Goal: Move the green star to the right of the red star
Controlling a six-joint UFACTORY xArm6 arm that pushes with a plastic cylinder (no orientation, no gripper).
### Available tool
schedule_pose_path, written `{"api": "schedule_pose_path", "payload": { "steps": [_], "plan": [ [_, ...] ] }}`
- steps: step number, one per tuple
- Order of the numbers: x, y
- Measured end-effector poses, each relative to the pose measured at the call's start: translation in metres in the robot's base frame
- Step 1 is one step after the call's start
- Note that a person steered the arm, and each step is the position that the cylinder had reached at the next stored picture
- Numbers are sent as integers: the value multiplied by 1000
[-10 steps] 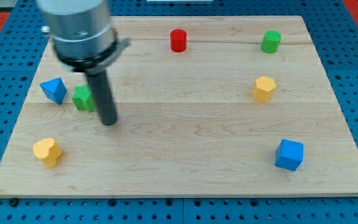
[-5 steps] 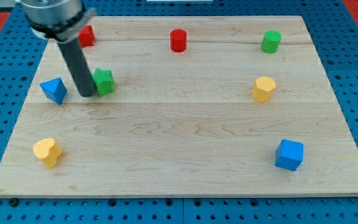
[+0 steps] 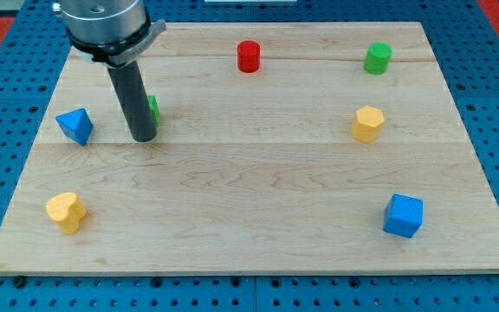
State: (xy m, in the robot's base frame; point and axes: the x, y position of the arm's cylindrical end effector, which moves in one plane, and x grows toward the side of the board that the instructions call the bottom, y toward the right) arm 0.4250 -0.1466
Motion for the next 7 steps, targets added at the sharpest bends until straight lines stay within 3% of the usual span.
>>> {"api": "schedule_pose_path", "payload": {
  "steps": [3, 4, 5, 7],
  "plan": [
    [-86, -10],
    [-72, -29],
    [-85, -27],
    [-141, 3]
  ]
}}
